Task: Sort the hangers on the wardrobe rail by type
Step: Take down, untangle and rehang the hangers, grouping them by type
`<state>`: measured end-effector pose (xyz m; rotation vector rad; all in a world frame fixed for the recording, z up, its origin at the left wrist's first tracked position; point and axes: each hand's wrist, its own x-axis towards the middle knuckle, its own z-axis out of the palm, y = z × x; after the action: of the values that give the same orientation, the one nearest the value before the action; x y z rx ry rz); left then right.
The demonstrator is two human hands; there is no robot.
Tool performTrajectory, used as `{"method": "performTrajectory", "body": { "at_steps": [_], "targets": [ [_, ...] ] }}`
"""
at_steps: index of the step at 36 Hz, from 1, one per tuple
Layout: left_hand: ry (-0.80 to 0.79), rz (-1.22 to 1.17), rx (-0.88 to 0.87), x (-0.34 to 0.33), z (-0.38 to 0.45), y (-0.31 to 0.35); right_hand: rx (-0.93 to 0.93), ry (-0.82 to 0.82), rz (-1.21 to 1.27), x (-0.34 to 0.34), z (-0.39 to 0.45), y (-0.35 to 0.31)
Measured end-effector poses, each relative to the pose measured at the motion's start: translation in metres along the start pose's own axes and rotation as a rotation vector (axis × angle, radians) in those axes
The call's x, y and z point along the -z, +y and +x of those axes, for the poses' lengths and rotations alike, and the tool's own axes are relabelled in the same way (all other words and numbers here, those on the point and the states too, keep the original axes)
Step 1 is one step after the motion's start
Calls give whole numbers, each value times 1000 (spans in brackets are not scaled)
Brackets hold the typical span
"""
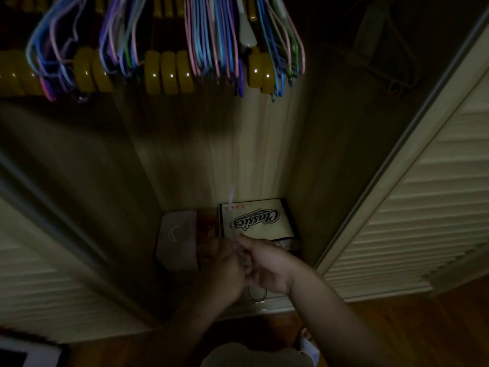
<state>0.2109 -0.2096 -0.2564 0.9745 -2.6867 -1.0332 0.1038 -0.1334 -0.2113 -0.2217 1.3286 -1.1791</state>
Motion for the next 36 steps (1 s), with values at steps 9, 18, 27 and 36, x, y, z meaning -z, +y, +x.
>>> {"method": "performTrajectory", "body": {
  "at_steps": [9,18,27,36],
  "targets": [
    [-78,-74,-199,-29,-28,34,144,421,-109,16,1,9],
    [-34,-271,-198,3,-7,30,302,674,-227,49,-29,-21],
    [429,-141,-428,122,30,61,664,921,-513,81,-110,-102],
    [830,275,-826,281,41,166,1002,1232,-798,81,-160,-180]
  ]
}}
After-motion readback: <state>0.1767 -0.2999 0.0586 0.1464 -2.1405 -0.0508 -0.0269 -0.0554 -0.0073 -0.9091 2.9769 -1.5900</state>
